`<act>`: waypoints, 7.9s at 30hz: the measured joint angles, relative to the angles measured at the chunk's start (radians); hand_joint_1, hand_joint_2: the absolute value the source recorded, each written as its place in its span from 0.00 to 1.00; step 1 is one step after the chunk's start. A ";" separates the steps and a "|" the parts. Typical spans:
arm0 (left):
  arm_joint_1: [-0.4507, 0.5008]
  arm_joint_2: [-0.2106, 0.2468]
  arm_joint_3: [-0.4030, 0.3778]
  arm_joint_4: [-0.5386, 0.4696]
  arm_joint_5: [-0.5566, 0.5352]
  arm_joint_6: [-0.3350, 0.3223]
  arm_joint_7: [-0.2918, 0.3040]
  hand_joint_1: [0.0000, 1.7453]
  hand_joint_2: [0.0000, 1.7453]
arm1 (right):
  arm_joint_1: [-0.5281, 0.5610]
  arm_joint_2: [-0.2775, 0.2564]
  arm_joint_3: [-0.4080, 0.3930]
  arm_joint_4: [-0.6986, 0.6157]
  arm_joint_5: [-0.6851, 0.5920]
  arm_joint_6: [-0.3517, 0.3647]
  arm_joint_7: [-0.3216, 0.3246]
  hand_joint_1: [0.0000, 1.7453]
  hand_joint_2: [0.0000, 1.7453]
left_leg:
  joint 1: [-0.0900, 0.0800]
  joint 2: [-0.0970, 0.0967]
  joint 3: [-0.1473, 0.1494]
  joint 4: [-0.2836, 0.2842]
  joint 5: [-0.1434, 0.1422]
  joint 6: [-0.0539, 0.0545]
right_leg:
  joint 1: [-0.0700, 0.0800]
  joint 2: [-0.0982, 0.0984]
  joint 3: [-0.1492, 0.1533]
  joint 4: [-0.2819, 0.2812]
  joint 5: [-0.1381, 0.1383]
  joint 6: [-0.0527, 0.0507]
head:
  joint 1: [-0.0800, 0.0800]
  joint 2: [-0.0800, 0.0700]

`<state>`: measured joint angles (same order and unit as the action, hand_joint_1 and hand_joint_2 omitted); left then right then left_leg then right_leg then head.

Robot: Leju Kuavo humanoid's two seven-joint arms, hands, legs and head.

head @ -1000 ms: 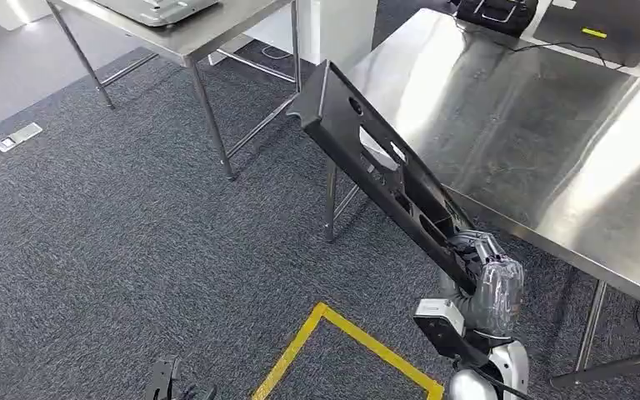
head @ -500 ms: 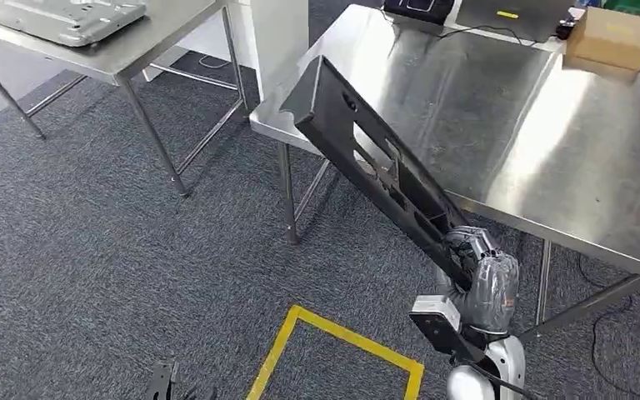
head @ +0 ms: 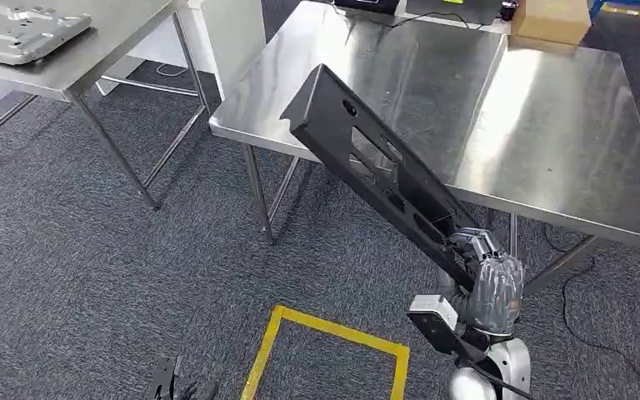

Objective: Take the parts from the cabinet and place them on the table.

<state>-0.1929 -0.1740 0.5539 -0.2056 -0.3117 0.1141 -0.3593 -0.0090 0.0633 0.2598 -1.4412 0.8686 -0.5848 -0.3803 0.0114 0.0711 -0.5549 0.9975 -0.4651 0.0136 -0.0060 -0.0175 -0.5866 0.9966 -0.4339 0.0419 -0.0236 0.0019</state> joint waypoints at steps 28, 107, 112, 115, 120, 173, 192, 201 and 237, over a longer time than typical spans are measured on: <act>-0.003 -0.009 -0.011 -0.001 -0.004 -0.015 -0.021 0.00 1.00 | -0.059 -0.008 -0.008 0.025 0.035 0.001 0.023 1.00 1.00 | -0.002 -0.039 -0.004 -0.005 0.007 -0.004 | 0.000 0.015 0.004 -0.003 0.002 -0.021 | -0.013 0.000; -0.010 -0.001 -0.011 -0.002 -0.009 -0.036 -0.043 0.00 1.00 | -0.130 0.008 -0.016 0.078 0.098 -0.003 0.042 1.00 1.00 | 0.005 -0.078 -0.035 0.010 0.018 0.024 | -0.006 0.033 0.039 0.001 -0.035 0.007 | -0.016 0.000; -0.012 -0.003 -0.018 -0.002 -0.015 -0.042 -0.043 0.00 1.00 | -0.131 0.009 -0.016 0.082 0.100 -0.003 0.045 1.00 1.00 | 0.003 -0.078 -0.015 0.008 -0.001 0.042 | -0.007 0.027 -0.149 0.308 -0.123 0.007 | -0.008 0.000; -0.011 -0.005 -0.019 -0.002 -0.015 -0.041 -0.041 0.00 1.00 | -0.127 0.007 -0.016 0.083 0.100 -0.003 0.047 1.00 1.00 | 0.004 -0.082 0.012 0.008 -0.020 0.038 | -0.008 0.026 -0.137 0.212 -0.049 0.029 | -0.007 0.000; -0.012 -0.010 -0.019 -0.002 -0.015 -0.040 -0.037 0.00 1.00 | -0.128 0.008 -0.016 0.083 0.100 -0.003 0.048 1.00 1.00 | 0.001 -0.079 0.054 0.002 -0.052 0.008 | 0.009 0.015 -0.043 -0.005 0.032 -0.012 | -0.005 0.000; 0.001 -0.009 -0.019 -0.008 0.003 -0.015 -0.044 0.00 1.00 | -0.145 0.021 -0.013 0.114 0.100 -0.007 0.045 1.00 1.00 | 0.001 -0.076 -0.029 -0.005 0.023 0.045 | -0.004 0.024 -0.131 0.293 -0.134 -0.002 | 0.000 0.000; 0.006 -0.007 -0.019 -0.010 0.005 -0.010 -0.039 0.00 1.00 | -0.158 0.023 0.001 0.124 0.096 -0.007 0.046 1.00 1.00 | 0.001 -0.075 -0.132 0.163 -0.008 -0.010 | -0.005 0.027 0.037 -0.018 -0.017 -0.044 | -0.009 0.000; 0.004 -0.006 -0.019 -0.010 0.010 0.002 -0.009 0.00 1.00 | -0.182 0.016 0.002 0.155 0.191 0.022 0.129 1.00 1.00 | -0.010 -0.081 -0.065 0.006 0.041 0.008 | 0.007 0.026 0.046 -0.017 -0.039 -0.028 | -0.005 0.000; 0.001 -0.008 -0.027 -0.010 0.014 0.011 0.010 0.00 1.00 | -0.724 -0.071 -0.117 0.897 0.328 0.156 0.301 1.00 1.00 | -0.007 -0.079 -0.062 0.005 0.042 0.019 | 0.007 0.026 0.047 -0.022 -0.035 -0.021 | -0.005 0.000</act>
<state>-0.1923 -0.1816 0.5264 -0.2155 -0.2975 0.1247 -0.3491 -0.7329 -0.0080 0.1427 -0.5443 1.1967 -0.4287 -0.0789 0.0042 -0.0081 -0.6169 1.0029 -0.4233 0.0325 0.0007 0.0084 -0.5392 0.9743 -0.4689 0.0210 -0.0286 0.0019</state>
